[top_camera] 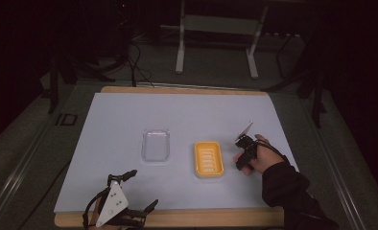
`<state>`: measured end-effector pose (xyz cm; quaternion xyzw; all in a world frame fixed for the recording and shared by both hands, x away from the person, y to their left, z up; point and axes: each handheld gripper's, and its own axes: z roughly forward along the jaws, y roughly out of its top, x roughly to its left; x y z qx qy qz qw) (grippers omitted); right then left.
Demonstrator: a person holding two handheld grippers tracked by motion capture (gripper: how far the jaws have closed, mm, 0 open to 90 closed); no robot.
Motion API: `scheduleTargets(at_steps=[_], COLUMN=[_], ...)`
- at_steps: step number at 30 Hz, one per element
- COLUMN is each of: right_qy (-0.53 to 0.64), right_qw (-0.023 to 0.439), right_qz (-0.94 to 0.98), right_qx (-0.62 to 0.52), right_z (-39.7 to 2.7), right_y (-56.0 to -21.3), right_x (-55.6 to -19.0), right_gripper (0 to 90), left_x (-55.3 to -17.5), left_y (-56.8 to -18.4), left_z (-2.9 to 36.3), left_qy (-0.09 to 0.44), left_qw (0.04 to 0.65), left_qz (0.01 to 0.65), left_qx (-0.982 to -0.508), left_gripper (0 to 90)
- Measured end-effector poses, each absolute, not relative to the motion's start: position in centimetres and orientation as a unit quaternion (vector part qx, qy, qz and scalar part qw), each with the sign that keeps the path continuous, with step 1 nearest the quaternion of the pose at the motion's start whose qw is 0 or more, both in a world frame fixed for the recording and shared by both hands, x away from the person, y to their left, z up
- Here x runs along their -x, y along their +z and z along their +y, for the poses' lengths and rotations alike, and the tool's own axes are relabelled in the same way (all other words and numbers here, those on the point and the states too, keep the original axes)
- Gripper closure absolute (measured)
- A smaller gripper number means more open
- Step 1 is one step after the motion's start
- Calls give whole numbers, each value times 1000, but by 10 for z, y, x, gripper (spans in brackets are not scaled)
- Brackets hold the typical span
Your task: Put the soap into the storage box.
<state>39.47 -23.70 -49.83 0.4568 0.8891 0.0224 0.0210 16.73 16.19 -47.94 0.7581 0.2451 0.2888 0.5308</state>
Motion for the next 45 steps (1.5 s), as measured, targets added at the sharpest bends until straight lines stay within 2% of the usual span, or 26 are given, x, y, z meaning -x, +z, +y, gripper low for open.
scheduleTargets(at_steps=[5, 15, 22, 36, 45], right_qy=[9, 15, 38, 79, 104], right_qw=[0, 11, 46, 79, 80], right_qz=[875, 853, 833, 805, 804], right_qx=[-484, -522, -550, -583, -580], right_z=[-239, -239, -237, -218, -193], right_y=[-496, -480, -463, -421, -400], right_x=[-395, -388, -382, -371, -367], right_gripper=[377, 378, 379, 379, 378], left_x=[-167, -167, -167, -167, -167], left_y=[-479, -479, -479, -479, -479], left_z=[162, 162, 162, 162, 162], left_qy=[289, 290, 290, 291, 292], left_qw=[531, 530, 530, 531, 531], left_qz=[246, 245, 245, 245, 246], left_qx=[-758, -758, -758, -757, -756], left_gripper=[4, 4, 4, 4, 4])
